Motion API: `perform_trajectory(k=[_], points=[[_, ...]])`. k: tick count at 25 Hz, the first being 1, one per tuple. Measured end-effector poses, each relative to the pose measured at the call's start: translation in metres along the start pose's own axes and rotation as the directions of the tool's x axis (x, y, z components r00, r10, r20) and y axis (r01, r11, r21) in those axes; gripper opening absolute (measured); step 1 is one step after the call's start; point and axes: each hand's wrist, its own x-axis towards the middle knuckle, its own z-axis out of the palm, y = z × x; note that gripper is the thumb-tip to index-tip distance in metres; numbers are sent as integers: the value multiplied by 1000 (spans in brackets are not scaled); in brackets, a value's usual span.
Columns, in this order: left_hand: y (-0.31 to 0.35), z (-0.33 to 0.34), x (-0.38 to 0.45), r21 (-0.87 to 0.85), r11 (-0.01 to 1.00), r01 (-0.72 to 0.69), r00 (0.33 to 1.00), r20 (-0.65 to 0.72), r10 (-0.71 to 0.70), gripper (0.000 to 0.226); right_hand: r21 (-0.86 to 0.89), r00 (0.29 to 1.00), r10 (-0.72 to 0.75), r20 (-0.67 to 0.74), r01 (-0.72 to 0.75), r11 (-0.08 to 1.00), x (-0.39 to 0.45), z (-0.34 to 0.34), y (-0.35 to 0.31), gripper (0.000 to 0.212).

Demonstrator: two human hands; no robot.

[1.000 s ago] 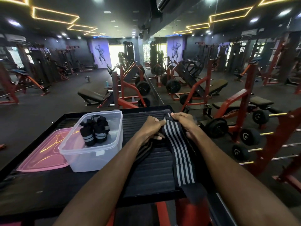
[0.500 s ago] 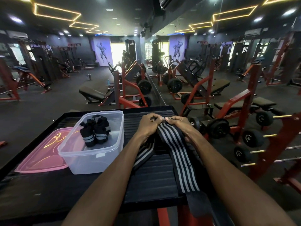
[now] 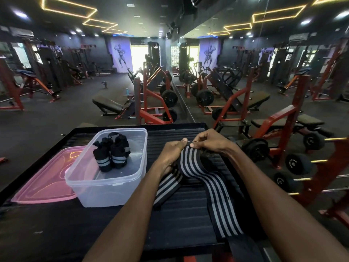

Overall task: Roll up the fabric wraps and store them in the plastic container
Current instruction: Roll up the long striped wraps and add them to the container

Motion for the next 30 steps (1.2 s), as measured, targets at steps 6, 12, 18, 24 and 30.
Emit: perform_trajectory(k=[6,12,18,24,30], points=[[-8,-3,12,89,980,-178,976,-108,188,22,385,997,34,-75,-2,923,6,18,14,15],[-13,-16,20,246,956,-161,973,-123,195,37,629,998,57,6,-47,776,14,30,29,19],[-13,-17,19,276,918,-284,930,-152,333,7,407,981,-6,-195,87,909,11,34,21,14],[-10,-17,16,444,854,-270,883,-239,404,3,449,988,-62,-143,121,885,12,36,22,13],[-11,-15,14,474,833,-284,900,-169,402,6,424,969,-97,-228,189,886,11,33,22,19]])
